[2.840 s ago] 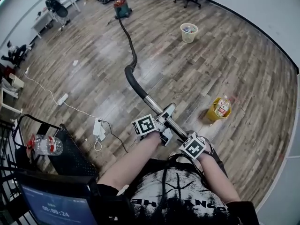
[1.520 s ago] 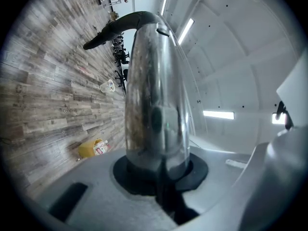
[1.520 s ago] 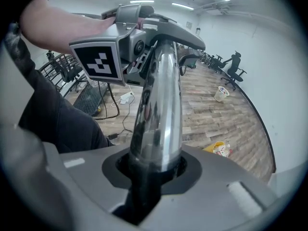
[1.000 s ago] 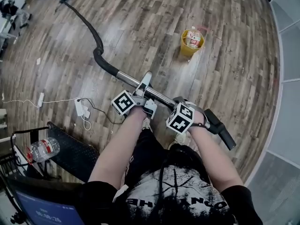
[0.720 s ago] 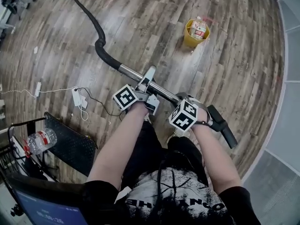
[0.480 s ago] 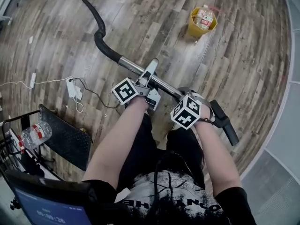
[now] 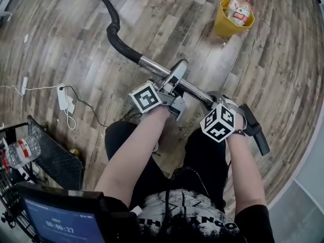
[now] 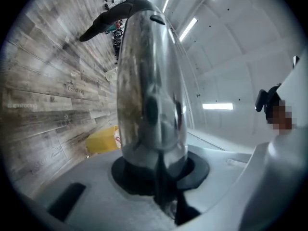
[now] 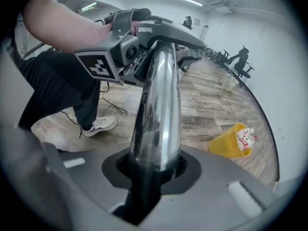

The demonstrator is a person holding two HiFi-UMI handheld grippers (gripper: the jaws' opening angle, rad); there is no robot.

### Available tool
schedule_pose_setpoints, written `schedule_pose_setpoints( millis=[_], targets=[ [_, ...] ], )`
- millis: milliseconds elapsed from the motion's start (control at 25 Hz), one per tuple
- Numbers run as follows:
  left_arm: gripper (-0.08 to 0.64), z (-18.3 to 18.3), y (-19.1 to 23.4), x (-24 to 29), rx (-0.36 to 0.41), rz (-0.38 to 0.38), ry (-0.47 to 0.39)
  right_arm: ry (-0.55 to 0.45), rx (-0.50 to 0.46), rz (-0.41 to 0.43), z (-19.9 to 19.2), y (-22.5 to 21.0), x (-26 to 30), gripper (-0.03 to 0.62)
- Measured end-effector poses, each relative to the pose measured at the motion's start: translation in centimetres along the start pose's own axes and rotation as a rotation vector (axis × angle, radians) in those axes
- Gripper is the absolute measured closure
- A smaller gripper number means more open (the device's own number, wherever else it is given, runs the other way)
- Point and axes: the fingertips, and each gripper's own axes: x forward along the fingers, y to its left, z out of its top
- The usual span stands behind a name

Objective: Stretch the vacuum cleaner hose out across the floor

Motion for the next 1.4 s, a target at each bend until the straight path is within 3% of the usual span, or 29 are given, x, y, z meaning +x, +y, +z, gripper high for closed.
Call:
schedule_pose_setpoints(
  millis=[160,320,600,800,920,1000,1280,1400],
  targets=[
    [0.488,-0.7,6.4,0.5,0.06,-0.073,-0.018,-0.01,-0.043,-0.04,-2.6,-1.3,6.9,0.499],
    [0.488,-2.7,10.8,0.4,0.028,-0.083,-0.051,-0.005,-0.069,-0.039,-5.6,-1.2,10.9,0.499],
    [0.488,-6.7,10.4,-0.7,0.071,-0.086,-0.065,-0.04,-0.087,-0.045,-8.9,0.6,10.4,0.499],
    [0.371,-6.3,9.9,-0.2,0.05,-0.135,-0.055,-0.023,-0.106,-0.021,-8.8,-0.2,10.8,0.499],
    [0.367,-6.9,11.5,-0.9,0.024,-0.071,-0.046,-0.014,-0.095,-0.017,-8.9,-1.1,10.8,0.499],
    [0.274,-7.7,12.9,-1.9,0.005,-0.04,-0.032,-0.018,-0.053,-0.008,-9.1,-2.3,10.8,0.499],
    [0.441,-7.9,14.6,-3.4,0.069,0.04,-0.012,0.025,0.017,-0.002,-12.1,-5.4,12.3,0.497],
    [0.525,-8.3,12.2,-4.1,0.186,-0.008,0.011,0.043,0.041,0.008,-14.9,-4.6,12.7,0.497]
  ],
)
